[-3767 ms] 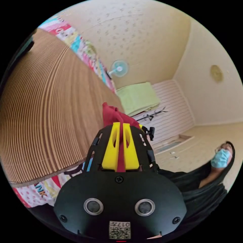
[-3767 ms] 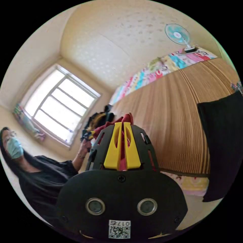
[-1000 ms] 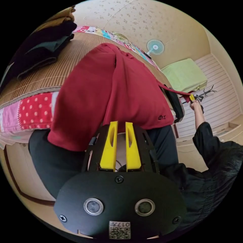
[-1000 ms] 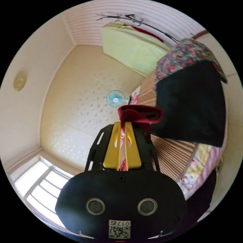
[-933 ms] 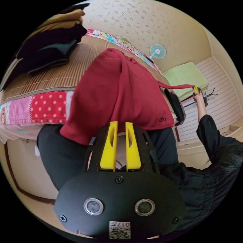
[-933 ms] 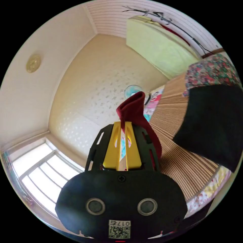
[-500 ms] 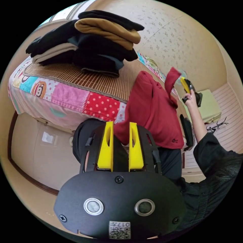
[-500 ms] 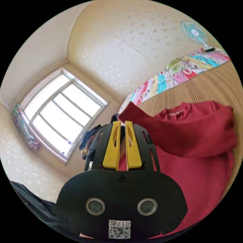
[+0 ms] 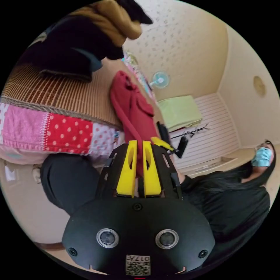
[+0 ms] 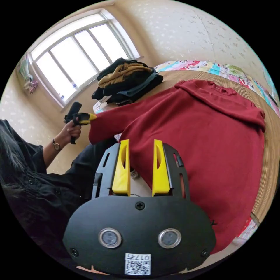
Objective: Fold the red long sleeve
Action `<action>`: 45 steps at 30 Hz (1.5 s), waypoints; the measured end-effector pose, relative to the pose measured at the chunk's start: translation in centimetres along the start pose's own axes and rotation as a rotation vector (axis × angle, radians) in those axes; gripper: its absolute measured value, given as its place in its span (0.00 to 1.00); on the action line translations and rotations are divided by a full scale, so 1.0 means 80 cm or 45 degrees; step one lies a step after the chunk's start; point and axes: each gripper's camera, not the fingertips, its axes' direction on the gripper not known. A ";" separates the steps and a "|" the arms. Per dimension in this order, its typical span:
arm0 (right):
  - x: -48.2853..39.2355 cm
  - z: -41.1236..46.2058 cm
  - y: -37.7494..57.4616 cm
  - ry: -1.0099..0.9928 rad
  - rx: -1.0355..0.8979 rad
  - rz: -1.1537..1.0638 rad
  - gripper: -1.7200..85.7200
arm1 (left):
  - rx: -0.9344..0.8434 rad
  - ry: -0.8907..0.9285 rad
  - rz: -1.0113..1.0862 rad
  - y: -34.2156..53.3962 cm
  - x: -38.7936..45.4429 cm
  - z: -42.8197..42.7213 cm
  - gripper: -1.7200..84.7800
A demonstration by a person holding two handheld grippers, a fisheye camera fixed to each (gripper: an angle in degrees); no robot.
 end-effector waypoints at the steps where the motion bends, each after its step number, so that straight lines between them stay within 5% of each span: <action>1: -0.023 0.000 -0.003 0.042 0.001 -0.063 0.18 | 0.052 0.044 0.025 -0.003 0.018 -0.015 0.07; 8: -0.156 0.030 -0.064 0.190 0.049 -0.459 0.22 | 0.179 0.164 0.140 -0.029 0.097 -0.043 0.07; 14: -0.209 0.007 -0.141 0.479 0.513 -0.465 0.07 | 0.405 0.147 0.116 -0.018 0.111 -0.069 0.10; 23: 0.072 -0.184 -0.346 0.261 0.882 0.127 0.06 | 0.408 -0.170 0.016 0.028 0.095 -0.074 0.10; 27: 0.257 -0.253 -0.269 0.351 0.907 0.460 0.07 | 0.292 -0.139 -0.083 0.040 0.060 -0.027 0.10; 31: 0.393 -0.259 -0.082 0.514 0.629 0.881 0.10 | 0.116 -0.166 -0.126 0.033 0.029 0.027 0.13; 38: 0.358 -0.311 0.157 0.562 0.410 1.060 0.11 | -0.208 -0.455 0.010 -0.005 0.013 0.110 0.16; 45: 0.329 -0.361 0.238 0.210 0.274 0.944 0.11 | -0.406 -0.397 0.015 -0.007 -0.024 0.166 0.18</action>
